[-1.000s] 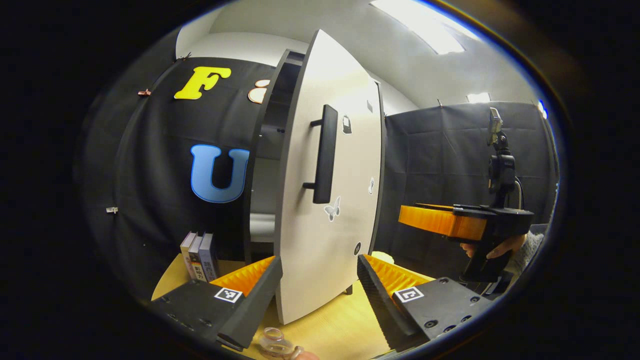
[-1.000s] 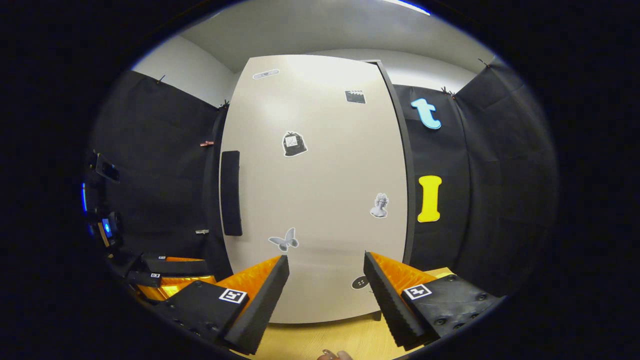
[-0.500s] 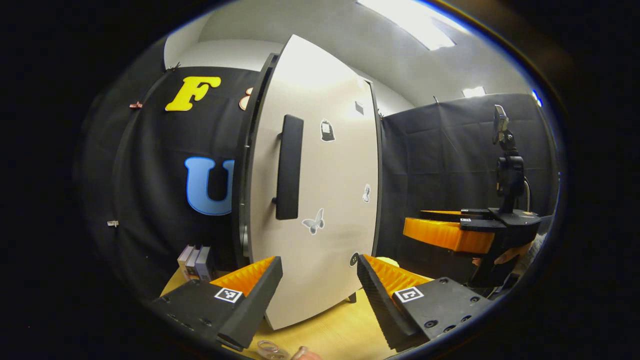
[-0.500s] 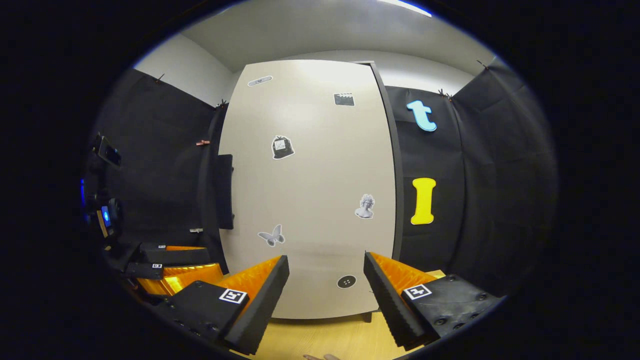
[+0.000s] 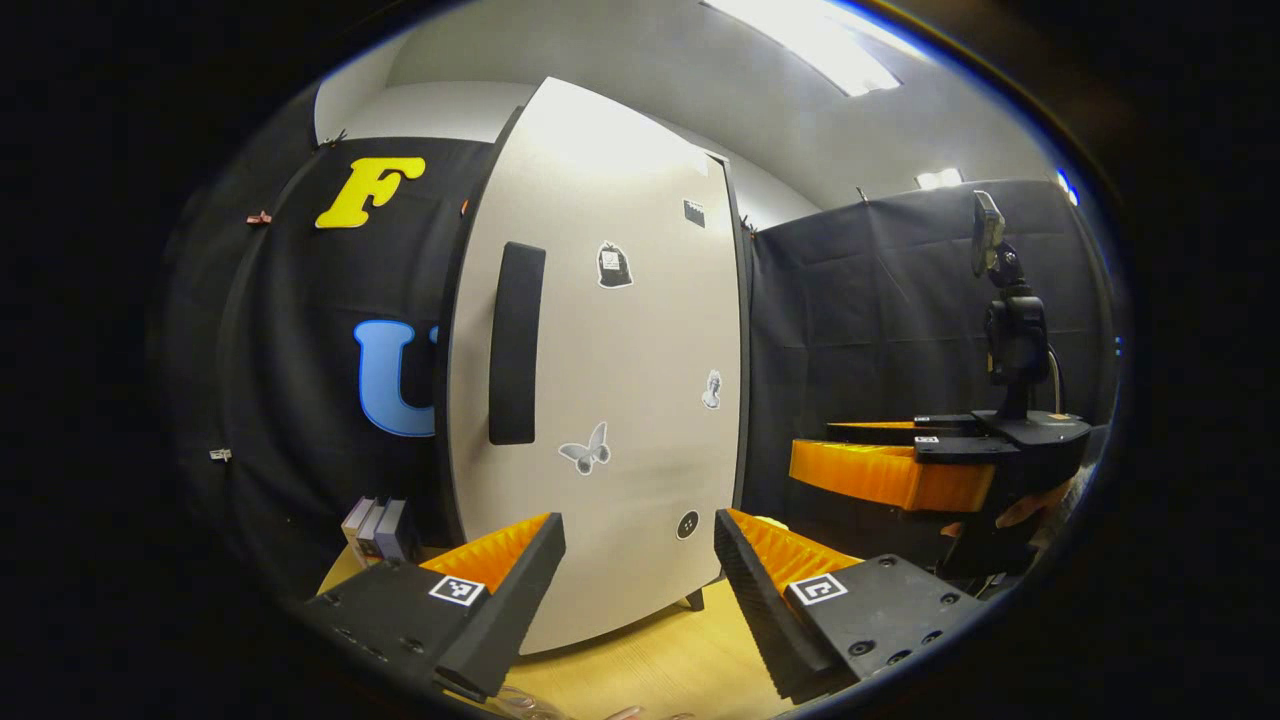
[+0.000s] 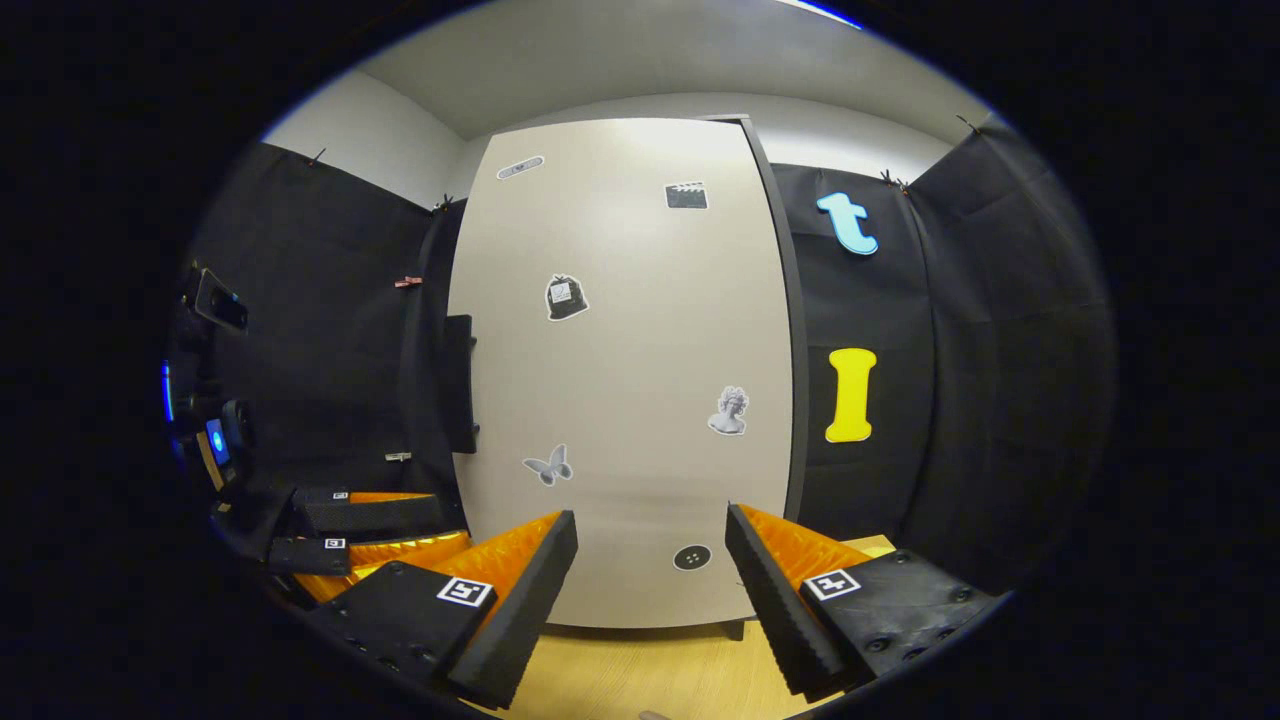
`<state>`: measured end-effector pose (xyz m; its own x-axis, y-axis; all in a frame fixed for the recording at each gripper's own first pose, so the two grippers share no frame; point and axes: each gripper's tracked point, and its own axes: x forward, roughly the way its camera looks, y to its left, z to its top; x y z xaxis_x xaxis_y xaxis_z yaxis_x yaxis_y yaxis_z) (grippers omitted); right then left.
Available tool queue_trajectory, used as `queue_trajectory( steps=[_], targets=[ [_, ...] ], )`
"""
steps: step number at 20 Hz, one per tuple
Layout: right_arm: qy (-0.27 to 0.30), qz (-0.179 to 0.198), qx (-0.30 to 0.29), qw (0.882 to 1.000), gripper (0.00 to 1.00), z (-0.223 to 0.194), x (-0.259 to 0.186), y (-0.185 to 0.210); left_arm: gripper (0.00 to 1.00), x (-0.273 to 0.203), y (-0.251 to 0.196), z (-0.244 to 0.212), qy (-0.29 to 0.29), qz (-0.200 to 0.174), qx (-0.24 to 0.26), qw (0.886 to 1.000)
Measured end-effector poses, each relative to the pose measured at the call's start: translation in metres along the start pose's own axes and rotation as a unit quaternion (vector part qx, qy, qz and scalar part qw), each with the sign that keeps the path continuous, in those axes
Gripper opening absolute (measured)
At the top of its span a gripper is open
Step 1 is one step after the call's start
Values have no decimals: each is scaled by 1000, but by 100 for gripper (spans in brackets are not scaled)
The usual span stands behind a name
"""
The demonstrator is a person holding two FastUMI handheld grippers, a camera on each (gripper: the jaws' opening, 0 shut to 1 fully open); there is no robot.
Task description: Open the cabinet door with the right hand, grasp the bottle in the cabinet with the left hand and place it on the coaster, then close the cabinet door with the right hand.
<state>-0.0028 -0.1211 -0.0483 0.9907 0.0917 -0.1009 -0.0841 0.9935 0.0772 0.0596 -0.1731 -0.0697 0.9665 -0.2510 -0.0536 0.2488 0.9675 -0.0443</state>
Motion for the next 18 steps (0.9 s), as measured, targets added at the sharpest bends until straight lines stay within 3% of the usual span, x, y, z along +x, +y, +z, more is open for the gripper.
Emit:
queue_trajectory(
  steps=[18],
  targets=[
    [11, 36, -18, 999, 97, -3, 2, -3, 95, 9, 14, 2, 0, 37, -1, 999]
  ],
)
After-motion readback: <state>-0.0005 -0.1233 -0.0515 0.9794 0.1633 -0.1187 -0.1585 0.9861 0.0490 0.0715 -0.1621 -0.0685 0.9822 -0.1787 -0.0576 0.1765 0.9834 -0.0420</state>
